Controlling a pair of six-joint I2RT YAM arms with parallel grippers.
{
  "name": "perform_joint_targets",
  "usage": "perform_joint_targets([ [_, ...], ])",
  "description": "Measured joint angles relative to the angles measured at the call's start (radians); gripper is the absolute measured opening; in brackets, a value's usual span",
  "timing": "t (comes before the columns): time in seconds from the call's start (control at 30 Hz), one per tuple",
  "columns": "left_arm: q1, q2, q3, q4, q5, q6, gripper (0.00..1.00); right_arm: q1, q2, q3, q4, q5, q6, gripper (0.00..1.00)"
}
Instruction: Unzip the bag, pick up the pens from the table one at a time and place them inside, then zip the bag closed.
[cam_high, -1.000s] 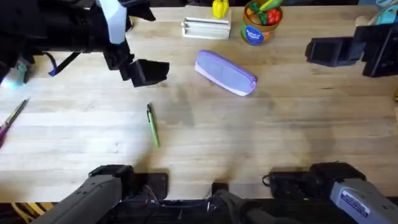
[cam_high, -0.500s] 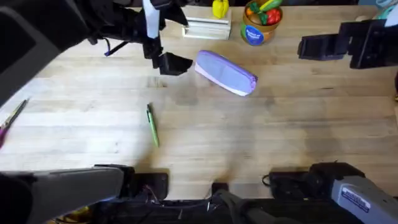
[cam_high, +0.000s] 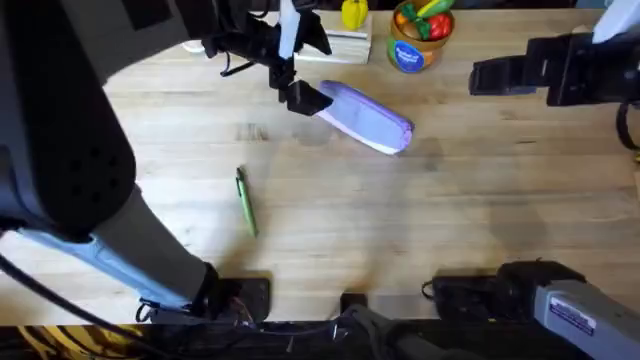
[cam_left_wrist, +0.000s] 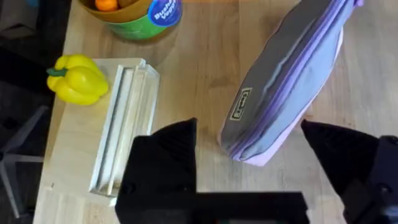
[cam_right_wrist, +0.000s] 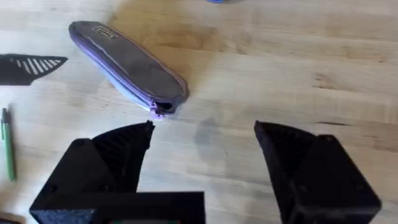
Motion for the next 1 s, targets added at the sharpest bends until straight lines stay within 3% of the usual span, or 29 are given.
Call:
perform_joint_targets([
  [0.37,-0.007,0.103,0.006,-0.023,0.029,0.0,0.991,0.0,0.001,0.0,0.023,0.0,0.0,0.997],
  [1.0,-0.007,0.108,0.007,-0.038,0.042,0.0,0.991,0.0,0.001,0.0,0.023,0.0,0.0,0.997],
])
